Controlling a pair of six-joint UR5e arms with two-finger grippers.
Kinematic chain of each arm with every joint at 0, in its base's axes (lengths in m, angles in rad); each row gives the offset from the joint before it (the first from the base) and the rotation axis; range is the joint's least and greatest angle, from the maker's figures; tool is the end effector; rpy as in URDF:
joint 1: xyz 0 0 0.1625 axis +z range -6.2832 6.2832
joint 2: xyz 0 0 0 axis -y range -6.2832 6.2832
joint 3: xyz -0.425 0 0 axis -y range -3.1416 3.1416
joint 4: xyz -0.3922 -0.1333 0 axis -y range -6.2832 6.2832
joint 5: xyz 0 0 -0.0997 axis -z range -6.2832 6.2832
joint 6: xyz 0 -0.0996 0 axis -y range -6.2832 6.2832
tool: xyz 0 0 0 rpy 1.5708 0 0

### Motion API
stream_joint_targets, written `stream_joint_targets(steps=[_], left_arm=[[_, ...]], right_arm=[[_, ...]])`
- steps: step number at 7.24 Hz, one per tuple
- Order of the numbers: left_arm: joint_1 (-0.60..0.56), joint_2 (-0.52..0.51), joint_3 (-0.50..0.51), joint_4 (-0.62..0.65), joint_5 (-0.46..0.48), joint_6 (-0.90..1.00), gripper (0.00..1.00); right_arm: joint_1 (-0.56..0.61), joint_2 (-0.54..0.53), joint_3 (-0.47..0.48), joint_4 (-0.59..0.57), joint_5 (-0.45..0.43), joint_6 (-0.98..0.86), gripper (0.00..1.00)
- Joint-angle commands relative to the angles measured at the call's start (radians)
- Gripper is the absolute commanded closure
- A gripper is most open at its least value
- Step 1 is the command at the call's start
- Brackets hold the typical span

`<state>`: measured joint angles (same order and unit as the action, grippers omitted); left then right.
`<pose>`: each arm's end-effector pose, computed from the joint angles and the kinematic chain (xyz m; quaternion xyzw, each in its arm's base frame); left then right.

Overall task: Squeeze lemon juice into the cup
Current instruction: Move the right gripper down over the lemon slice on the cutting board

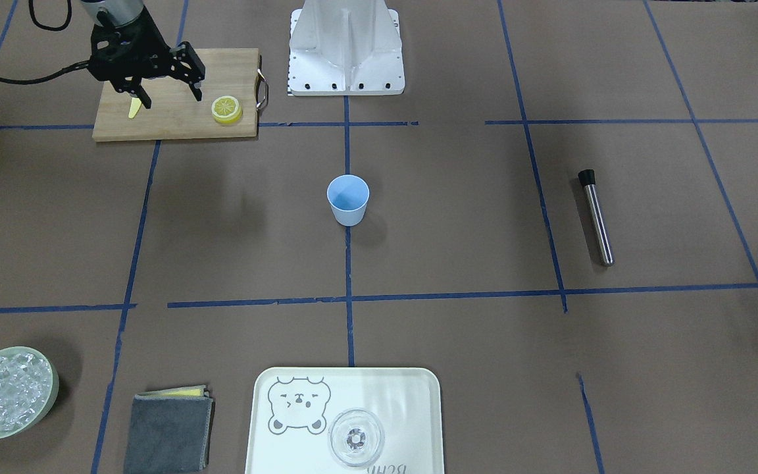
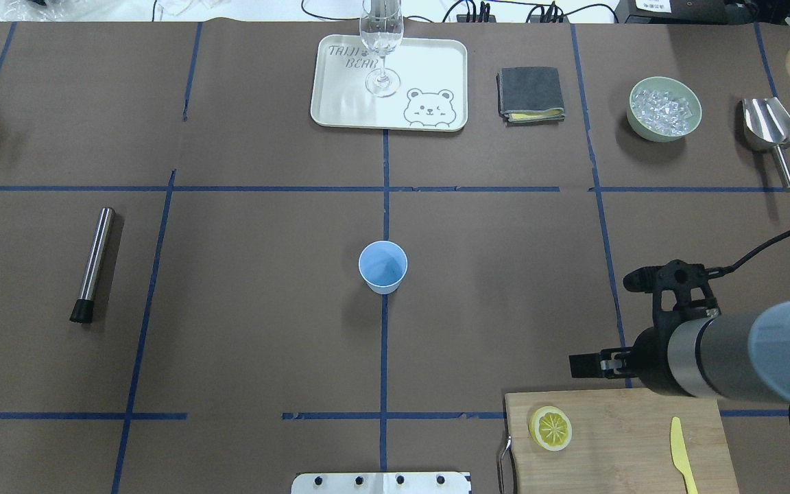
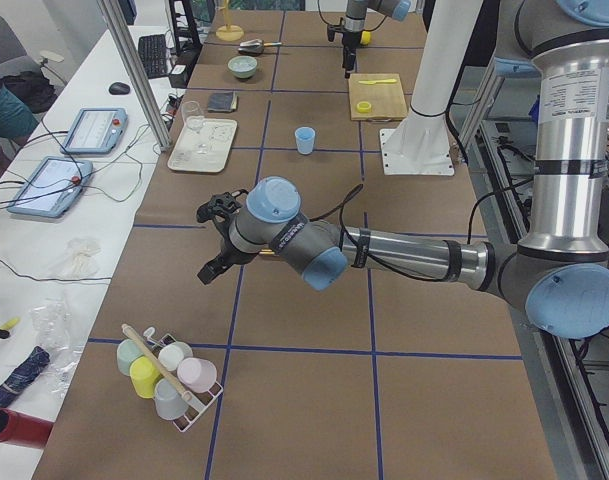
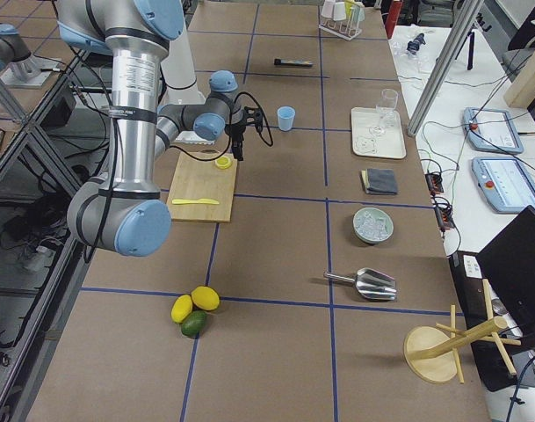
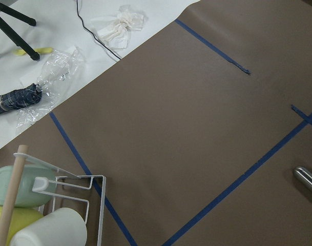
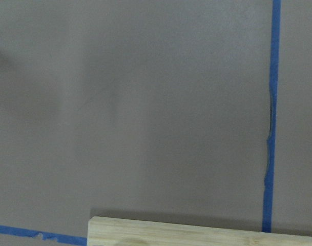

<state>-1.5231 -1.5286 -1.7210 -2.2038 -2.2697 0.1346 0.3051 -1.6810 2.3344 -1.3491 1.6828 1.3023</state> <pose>-0.0454 -0.4997 0.5338 0.3537 0.3041 0.2032 0.8609 -0.3492 -0.2380 0.3334 0.0710 -0.4201 -0.0072 0.9047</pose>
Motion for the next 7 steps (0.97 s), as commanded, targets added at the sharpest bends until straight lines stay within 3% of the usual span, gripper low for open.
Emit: stream_joint_targets(steps=[1,3,5,7], left_arm=[[0.001,0.062,-0.002,0.004,0.027,-0.009,0.00],[0.000,0.102,-0.005,-0.002,0.029,-0.007,0.00],[0.000,0.125,-0.003,-0.040,0.022,-0.009,0.00],[0.000,0.145,-0.003,-0.057,0.022,-0.009,0.00]], right_arm=[[-0.162,0.001,-0.001,-0.001,-0.141,0.087,0.00],[-0.279,0.004,-0.027,0.001,-0.277,0.100,0.00],[-0.290,0.075,-0.108,0.001,-0.288,0.100,0.00],[-0.294,0.078,-0.153,0.002,-0.293,0.098,0.00]])
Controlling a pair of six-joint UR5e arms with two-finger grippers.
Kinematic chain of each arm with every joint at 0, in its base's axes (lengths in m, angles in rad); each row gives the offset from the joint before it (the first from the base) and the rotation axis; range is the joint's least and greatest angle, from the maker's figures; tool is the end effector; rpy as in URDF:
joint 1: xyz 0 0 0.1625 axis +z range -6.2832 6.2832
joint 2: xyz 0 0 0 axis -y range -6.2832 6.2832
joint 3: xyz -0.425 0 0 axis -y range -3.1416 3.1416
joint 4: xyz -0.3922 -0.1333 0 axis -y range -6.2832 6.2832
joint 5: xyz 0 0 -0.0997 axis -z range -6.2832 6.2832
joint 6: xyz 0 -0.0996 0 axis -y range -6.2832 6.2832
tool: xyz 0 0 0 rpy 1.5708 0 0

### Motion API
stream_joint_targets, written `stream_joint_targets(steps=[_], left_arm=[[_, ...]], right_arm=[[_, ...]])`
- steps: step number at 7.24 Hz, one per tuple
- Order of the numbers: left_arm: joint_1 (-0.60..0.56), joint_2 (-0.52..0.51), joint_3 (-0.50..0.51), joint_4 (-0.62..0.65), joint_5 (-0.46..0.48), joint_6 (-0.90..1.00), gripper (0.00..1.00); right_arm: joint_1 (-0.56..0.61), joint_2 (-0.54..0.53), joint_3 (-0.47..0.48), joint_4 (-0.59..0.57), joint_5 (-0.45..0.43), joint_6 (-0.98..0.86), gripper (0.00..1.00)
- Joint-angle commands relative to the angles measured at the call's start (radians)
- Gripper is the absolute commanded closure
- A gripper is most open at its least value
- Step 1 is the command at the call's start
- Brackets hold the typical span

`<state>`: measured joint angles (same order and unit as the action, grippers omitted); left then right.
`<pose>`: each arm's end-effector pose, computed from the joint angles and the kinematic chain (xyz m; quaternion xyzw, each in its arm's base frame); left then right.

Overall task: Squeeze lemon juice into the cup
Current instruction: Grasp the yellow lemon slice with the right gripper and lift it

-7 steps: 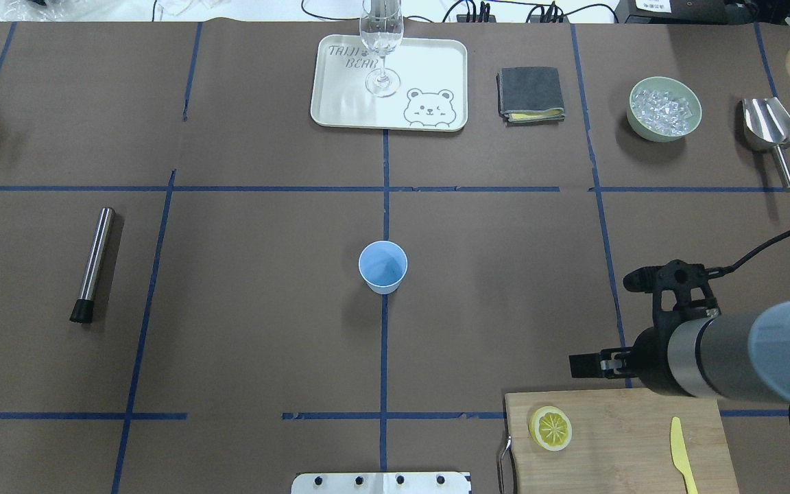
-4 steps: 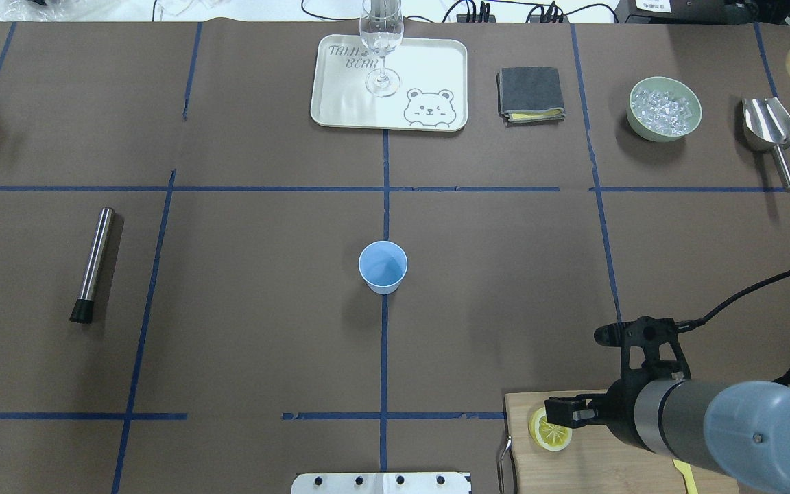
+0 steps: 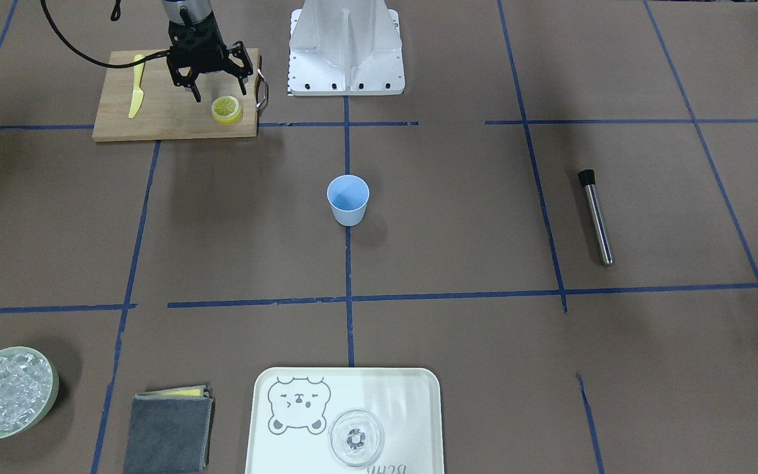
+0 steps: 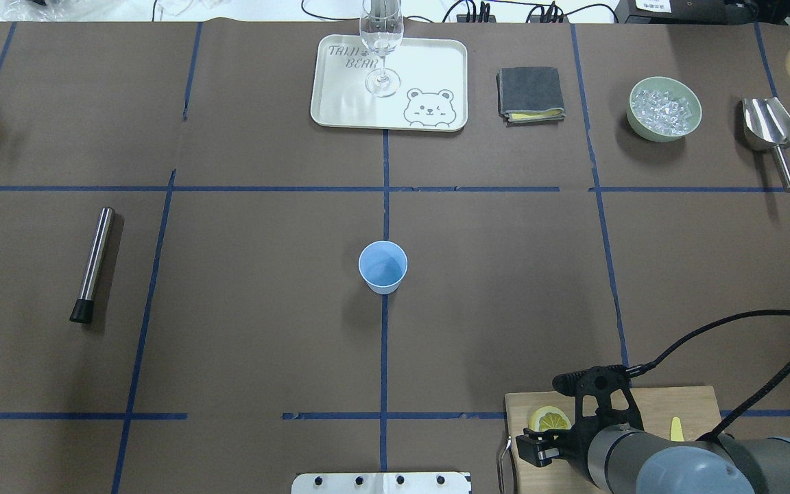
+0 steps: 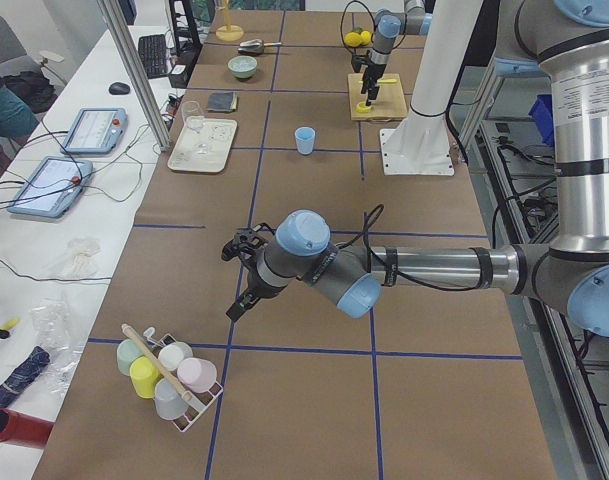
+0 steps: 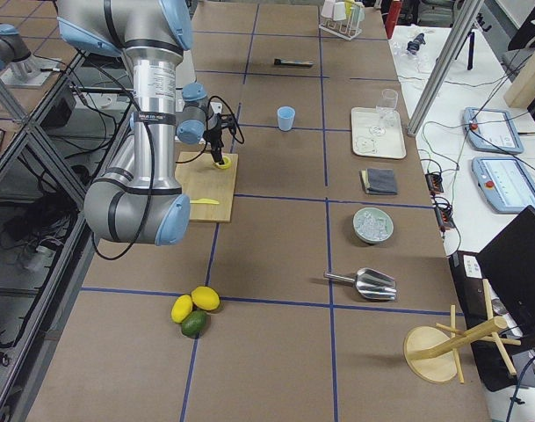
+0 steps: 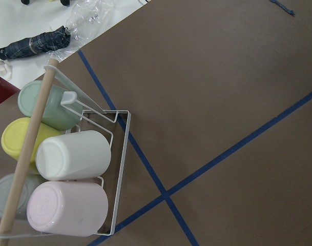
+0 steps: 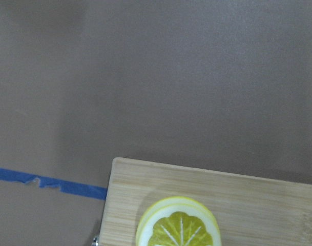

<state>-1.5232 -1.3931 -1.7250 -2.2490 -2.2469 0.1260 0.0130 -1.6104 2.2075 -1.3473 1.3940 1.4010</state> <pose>-0.0498 -0.4462 0.5909 0.3154 0.3019 0.1837 0.8807 -0.4452 -0.1566 0.3606 0.1169 -0.3883 -0.0364 0.9134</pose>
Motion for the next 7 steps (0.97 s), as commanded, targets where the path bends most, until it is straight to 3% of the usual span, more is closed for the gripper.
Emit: stream_joint_targets(steps=[1,7], left_arm=[[0.000,0.011,0.001,-0.014,0.000,0.001,0.00],[-0.002,0.011,-0.001,-0.014,0.000,0.003,0.00]], right_arm=[[-0.004,0.009,-0.029,0.000,-0.004,0.000,0.00],[-0.001,0.012,-0.052,-0.003,-0.023,0.000,0.00]])
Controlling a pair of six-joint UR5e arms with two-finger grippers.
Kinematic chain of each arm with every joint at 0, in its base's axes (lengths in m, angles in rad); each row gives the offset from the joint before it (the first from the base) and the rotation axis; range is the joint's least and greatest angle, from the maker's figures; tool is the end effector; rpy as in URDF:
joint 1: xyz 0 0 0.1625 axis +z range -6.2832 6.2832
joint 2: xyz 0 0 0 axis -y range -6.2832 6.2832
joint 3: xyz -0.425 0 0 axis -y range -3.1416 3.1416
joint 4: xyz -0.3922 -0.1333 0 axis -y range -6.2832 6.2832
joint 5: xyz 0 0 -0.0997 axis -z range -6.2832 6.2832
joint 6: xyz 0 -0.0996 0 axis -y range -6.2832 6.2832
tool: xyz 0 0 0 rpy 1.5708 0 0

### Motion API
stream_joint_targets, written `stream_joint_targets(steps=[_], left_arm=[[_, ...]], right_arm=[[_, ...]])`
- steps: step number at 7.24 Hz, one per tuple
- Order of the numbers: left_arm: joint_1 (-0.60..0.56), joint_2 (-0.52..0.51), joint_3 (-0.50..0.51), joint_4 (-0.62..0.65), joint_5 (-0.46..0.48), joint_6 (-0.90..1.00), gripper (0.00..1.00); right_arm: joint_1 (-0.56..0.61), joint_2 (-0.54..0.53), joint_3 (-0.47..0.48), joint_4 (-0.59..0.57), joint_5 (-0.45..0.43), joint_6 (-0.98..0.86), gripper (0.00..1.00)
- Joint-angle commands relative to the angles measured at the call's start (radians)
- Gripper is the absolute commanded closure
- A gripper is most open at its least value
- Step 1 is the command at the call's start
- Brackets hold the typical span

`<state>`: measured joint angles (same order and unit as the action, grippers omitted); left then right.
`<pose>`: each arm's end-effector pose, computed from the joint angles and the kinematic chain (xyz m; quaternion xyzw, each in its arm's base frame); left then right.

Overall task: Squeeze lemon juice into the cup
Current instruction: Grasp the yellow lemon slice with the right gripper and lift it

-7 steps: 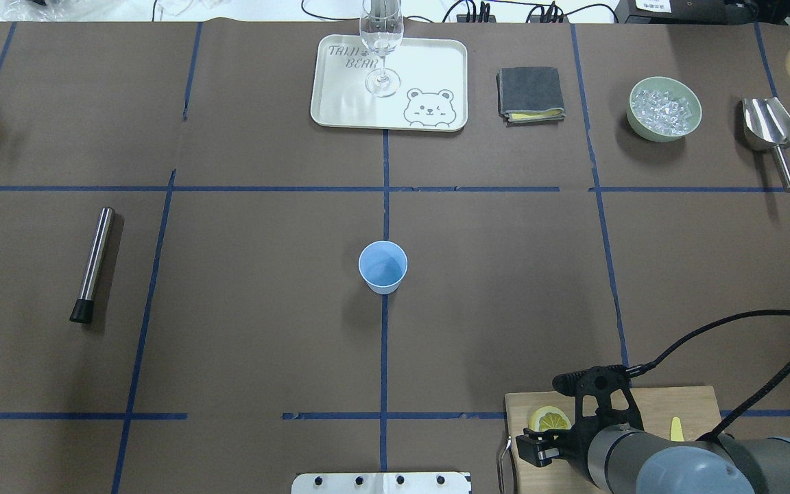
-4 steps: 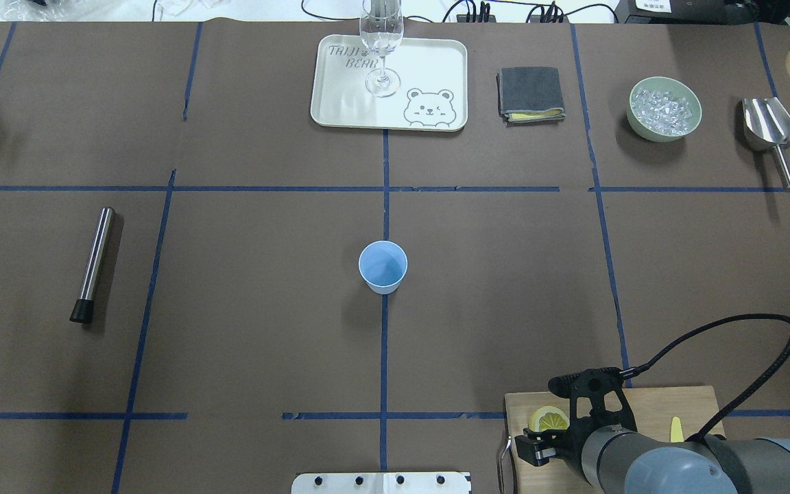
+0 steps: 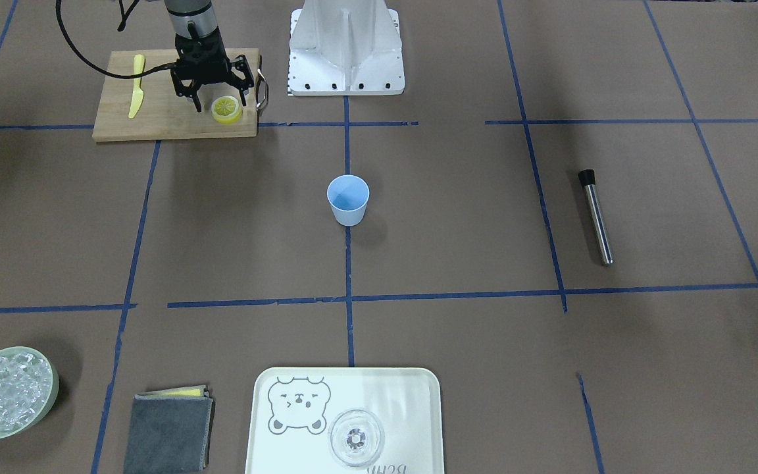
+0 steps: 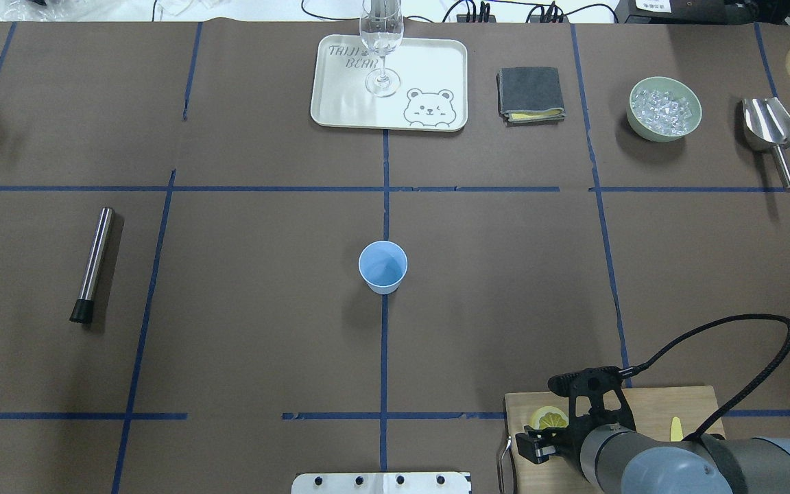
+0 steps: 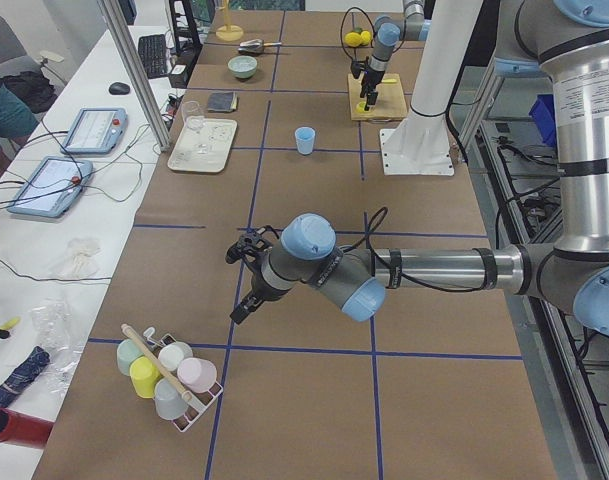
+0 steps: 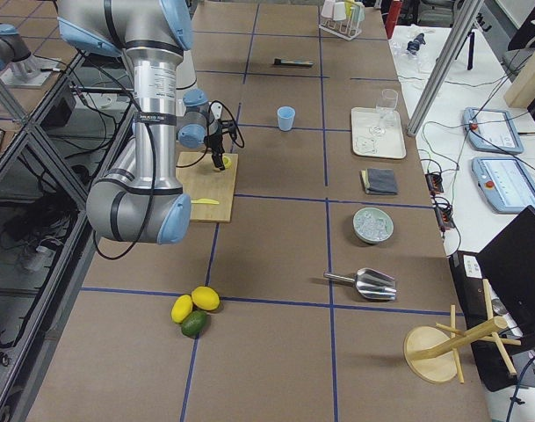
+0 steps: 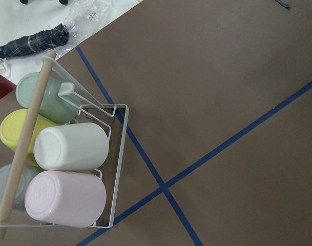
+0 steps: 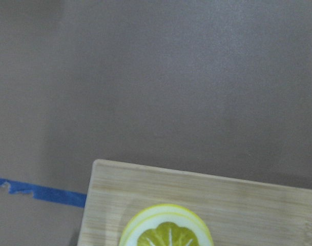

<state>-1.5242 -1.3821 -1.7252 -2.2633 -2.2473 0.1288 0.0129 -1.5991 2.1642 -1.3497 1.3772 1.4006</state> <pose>-0.0504 -0.4415 0.5939 0.3175 0.3012 0.1850 0.8799 -0.4568 -0.1584 0.3758 0.1238 -0.3715 -0.0353 0.9195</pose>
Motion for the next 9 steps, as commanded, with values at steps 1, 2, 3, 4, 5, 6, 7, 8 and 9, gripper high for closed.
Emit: stream_joint_targets(steps=[1,2,3,4,5,6,7,8,9], left_arm=[[-0.001,0.000,-0.001,-0.001,0.000,0.002,0.00],[-0.002,0.000,-0.002,-0.001,0.000,0.005,0.00],[-0.002,0.000,-0.002,-0.001,0.000,0.006,0.00],[-0.002,0.000,-0.004,-0.001,0.000,0.006,0.00],[-0.002,0.000,-0.002,-0.001,0.000,0.006,0.00],[-0.002,0.000,-0.004,-0.001,0.000,0.006,0.00],[-0.002,0.000,-0.004,-0.001,0.000,0.006,0.00],[-0.002,0.000,-0.004,-0.001,0.000,0.006,0.00],[-0.002,0.000,-0.004,-0.001,0.000,0.008,0.00]], right_arm=[[-0.002,0.002,-0.009,0.000,-0.007,0.000,0.00],[-0.002,0.007,-0.009,0.000,-0.007,0.000,0.00],[-0.002,0.005,-0.009,0.000,-0.007,0.000,0.01],[-0.002,0.007,-0.009,0.000,-0.006,0.000,0.04],[-0.004,0.008,-0.012,0.000,-0.007,0.000,0.04],[-0.004,0.010,-0.017,0.000,-0.009,0.000,0.04],[-0.004,0.010,-0.018,0.000,-0.007,0.000,0.04],[-0.004,0.010,-0.018,0.000,-0.007,0.000,0.04],[-0.004,0.011,-0.021,0.000,-0.007,0.000,0.04]])
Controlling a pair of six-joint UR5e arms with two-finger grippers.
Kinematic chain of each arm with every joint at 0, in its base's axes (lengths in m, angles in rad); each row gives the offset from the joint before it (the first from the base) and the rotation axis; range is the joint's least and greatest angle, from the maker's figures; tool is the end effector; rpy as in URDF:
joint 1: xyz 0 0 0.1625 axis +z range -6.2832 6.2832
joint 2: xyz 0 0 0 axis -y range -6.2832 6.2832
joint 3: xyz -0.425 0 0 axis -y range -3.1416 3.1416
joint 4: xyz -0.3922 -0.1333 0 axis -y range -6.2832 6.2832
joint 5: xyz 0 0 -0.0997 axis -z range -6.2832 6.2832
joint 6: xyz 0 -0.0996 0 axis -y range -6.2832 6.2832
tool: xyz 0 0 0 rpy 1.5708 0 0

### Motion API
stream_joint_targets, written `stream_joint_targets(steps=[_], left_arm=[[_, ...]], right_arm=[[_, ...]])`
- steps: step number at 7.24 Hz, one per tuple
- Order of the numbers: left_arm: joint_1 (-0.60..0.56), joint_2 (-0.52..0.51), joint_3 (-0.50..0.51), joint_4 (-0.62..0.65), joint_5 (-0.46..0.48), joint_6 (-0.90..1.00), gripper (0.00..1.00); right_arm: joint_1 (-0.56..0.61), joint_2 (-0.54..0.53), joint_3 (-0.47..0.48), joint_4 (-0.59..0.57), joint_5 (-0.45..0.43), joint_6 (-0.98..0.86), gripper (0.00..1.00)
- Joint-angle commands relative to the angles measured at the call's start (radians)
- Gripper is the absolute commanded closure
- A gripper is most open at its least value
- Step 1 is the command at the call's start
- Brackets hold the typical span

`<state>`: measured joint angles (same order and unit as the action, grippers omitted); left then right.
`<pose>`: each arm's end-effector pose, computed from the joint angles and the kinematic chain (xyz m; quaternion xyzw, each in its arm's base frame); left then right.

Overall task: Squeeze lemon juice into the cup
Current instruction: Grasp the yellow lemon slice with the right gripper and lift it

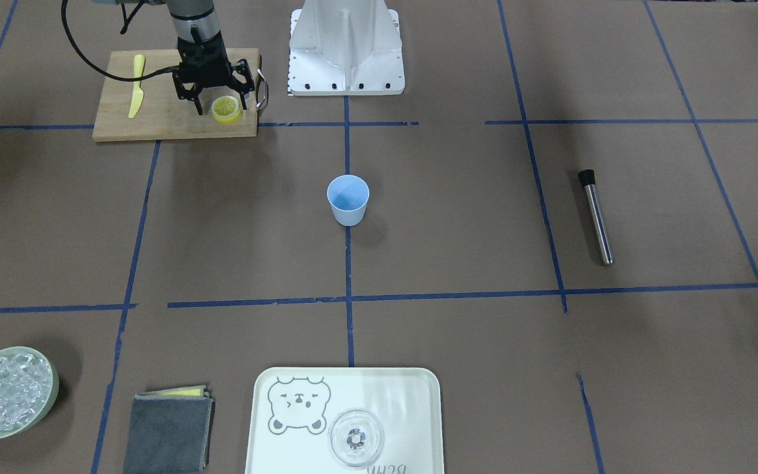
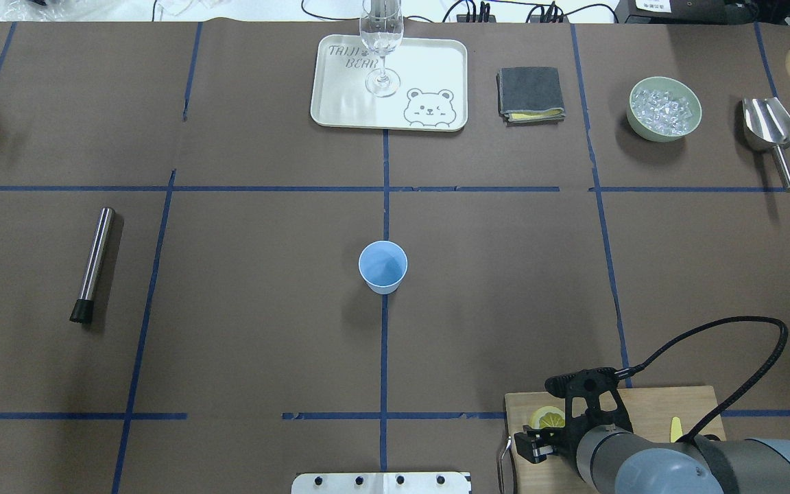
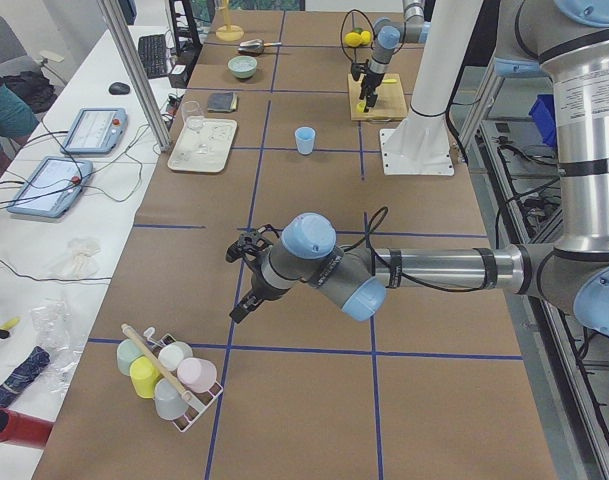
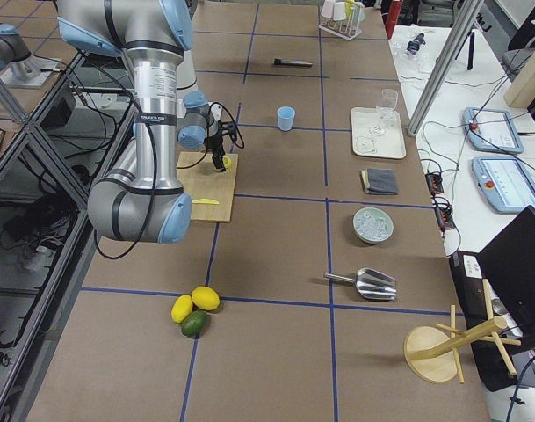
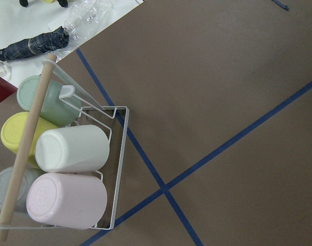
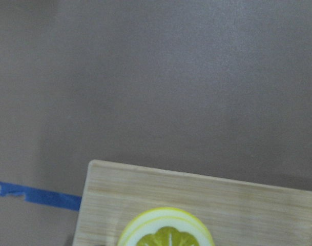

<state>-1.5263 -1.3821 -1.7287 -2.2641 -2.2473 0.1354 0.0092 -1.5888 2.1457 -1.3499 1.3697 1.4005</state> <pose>-0.0514 -0.4414 0.5919 0.3207 0.2995 0.1876 0.8788 -0.4634 -0.1575 0.3797 0.1263 -0.3674 -0.0361 0.9207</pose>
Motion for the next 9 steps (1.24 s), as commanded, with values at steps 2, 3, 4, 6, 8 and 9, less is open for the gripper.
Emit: stream_joint_targets(steps=[2,3,4,6,8,9], left_arm=[[-0.002,0.000,0.000,0.000,0.000,0.001,0.00],[-0.002,0.000,0.000,0.000,0.000,0.003,0.00],[-0.002,0.000,0.000,0.000,0.000,0.003,0.00],[-0.002,0.000,0.000,0.000,0.000,0.004,0.00],[-0.002,0.005,0.001,-0.020,0.000,0.004,0.00],[-0.002,0.032,0.001,-0.050,-0.002,0.000,0.00]], right_arm=[[0.000,0.023,-0.018,0.000,0.000,0.000,0.08],[0.001,0.023,-0.017,0.000,0.000,0.000,0.10],[0.006,0.023,-0.013,0.000,0.003,-0.002,0.23],[0.021,0.012,0.006,-0.002,0.014,-0.003,0.58],[0.026,0.009,0.011,-0.003,0.014,-0.003,0.72],[0.025,0.007,0.007,-0.003,0.012,-0.003,0.73]])
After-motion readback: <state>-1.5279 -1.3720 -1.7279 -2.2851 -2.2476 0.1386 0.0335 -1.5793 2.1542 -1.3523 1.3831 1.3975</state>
